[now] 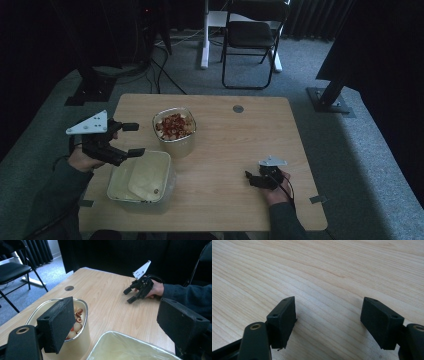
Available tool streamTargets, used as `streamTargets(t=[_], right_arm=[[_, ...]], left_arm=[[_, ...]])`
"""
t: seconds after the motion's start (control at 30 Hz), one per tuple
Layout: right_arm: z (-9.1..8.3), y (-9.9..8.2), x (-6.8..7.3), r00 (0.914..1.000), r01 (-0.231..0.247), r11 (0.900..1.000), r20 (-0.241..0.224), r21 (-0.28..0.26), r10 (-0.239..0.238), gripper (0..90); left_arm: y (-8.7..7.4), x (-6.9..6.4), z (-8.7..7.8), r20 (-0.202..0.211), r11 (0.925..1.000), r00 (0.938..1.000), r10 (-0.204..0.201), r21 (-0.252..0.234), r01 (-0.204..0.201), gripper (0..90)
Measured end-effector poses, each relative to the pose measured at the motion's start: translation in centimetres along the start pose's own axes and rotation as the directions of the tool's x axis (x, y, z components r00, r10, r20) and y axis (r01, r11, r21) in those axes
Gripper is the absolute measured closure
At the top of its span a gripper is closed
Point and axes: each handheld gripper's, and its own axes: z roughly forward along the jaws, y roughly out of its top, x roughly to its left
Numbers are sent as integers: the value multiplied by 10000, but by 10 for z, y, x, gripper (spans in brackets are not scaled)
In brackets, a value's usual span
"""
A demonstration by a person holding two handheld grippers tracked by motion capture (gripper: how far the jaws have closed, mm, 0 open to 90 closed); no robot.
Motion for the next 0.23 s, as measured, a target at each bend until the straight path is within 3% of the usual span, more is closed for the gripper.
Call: streamTargets(t=[0.23], right_arm=[[0, 0, 0, 10000, 20, 10000, 8, -5, -20, 279]], left_arm=[[0, 3, 0, -179, 10000, 9998, -82, -25, 82, 154]])
